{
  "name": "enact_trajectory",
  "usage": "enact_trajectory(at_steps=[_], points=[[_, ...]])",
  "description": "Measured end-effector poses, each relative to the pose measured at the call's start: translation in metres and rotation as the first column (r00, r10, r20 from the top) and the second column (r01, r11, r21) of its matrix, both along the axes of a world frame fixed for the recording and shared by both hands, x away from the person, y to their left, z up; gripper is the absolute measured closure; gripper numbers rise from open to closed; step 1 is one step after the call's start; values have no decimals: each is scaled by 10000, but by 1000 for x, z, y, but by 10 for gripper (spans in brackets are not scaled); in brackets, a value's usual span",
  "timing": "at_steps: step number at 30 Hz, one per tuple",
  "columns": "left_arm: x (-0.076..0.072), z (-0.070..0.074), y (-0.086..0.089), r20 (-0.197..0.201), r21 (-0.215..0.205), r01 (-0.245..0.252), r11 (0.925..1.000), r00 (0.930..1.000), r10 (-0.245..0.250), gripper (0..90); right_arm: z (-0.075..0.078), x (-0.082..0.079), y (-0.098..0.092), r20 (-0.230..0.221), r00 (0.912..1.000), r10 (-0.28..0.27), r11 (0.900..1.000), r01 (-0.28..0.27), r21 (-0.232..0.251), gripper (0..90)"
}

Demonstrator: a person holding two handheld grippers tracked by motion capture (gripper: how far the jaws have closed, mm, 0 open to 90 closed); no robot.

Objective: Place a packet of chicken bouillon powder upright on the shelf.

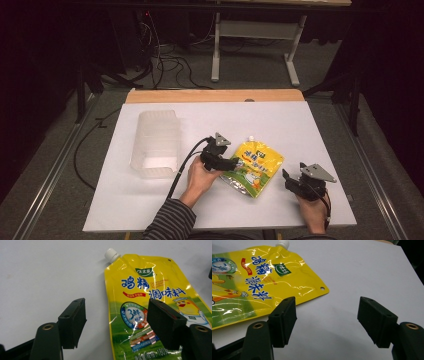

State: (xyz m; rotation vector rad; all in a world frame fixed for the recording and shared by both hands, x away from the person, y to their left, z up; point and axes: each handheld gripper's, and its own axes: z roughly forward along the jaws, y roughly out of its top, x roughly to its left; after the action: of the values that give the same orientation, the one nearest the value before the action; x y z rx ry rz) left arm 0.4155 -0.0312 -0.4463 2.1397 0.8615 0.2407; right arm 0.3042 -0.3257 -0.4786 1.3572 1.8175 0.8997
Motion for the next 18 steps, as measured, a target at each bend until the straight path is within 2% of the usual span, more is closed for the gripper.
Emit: enact_trajectory(at_steps=[3, 4, 7, 9, 13, 16, 18], points=[[4, -3, -7, -126, 170, 65, 9998, 9999, -63, 321, 0, 0, 0, 10, 10000, -6, 10000, 6, 55, 319], [6, -4, -11, -68, 300, 138, 9995, 9999, -136, 320, 0, 0, 0, 39, 10000, -22, 10000, 22, 49, 319], [8, -7, -15, 14, 287, 178, 9994, 9998, -179, 311, 0, 0, 0, 0, 10000, 17, 10000, -17, -6, 319], [11, -12, -17, -208, 116, 183, 9998, 9996, -180, 302, 0, 0, 0, 10, 10000, 26, 10000, -26, -5, 319], [14, -20, -22, -558, 243, 286, 9993, 9981, -272, 293, 0, 0, 0, 8, 10000, 14, 10000, -14, 19, 319], [13, -25, -25, -669, 347, 367, 9987, 9972, -343, 288, 0, 0, 0, -39, 10000, 26, 10000, -26, -14, 319], [14, -27, -27, -735, 263, 318, 9991, 9969, -298, 284, 0, 0, 1, -33, 10000, 30, 10000, -30, -5, 319]])
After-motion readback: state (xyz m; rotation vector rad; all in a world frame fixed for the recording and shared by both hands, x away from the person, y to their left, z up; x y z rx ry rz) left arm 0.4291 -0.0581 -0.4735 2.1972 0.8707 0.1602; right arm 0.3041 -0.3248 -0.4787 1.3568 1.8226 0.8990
